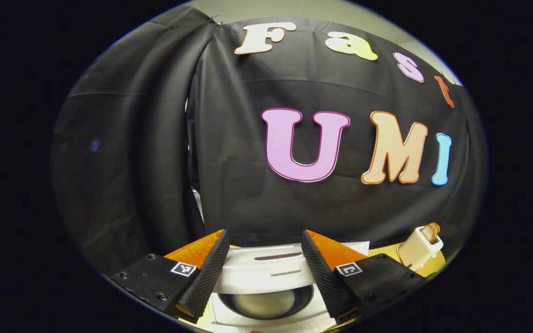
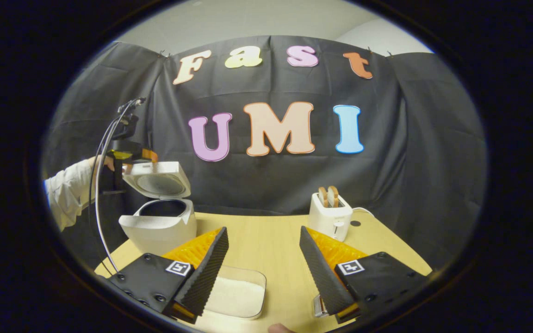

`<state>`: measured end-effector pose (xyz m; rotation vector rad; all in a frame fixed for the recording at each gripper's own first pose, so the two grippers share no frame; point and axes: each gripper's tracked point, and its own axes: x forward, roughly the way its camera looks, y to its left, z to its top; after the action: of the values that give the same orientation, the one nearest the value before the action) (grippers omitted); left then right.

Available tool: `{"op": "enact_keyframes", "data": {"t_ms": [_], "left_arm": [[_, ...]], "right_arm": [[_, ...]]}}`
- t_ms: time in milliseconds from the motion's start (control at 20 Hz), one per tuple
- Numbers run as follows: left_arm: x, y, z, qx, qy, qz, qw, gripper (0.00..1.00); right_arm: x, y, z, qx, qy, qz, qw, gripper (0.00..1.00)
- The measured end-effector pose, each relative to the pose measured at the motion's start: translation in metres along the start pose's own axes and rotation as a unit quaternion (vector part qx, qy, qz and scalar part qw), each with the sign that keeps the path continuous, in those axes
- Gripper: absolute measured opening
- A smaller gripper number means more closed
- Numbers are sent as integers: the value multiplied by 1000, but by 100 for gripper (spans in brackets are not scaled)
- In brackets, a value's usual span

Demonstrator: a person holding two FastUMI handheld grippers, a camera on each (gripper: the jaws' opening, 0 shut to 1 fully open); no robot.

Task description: Close the left gripper, press the button to open the rice cooker; take a wooden spoon from the chopstick holder with the right hand, scoop a spoonful of rice and pour it into the rice cooker, then put the wooden spoon back into the chopstick holder.

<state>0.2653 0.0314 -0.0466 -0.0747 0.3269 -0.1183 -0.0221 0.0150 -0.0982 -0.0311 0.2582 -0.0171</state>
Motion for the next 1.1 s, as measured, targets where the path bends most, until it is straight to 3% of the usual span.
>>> {"op": "enact_keyframes", "data": {"t_ms": [850,1100], "left_arm": [[-31,-6,-125,7,80,1,997,94],[-33,-6,-159,27,131,8,991,94]], "right_arm": [[-14,4,-5,-18,8,32,999,96],[-12,6,-5,-19,9,39,999,96]]}}
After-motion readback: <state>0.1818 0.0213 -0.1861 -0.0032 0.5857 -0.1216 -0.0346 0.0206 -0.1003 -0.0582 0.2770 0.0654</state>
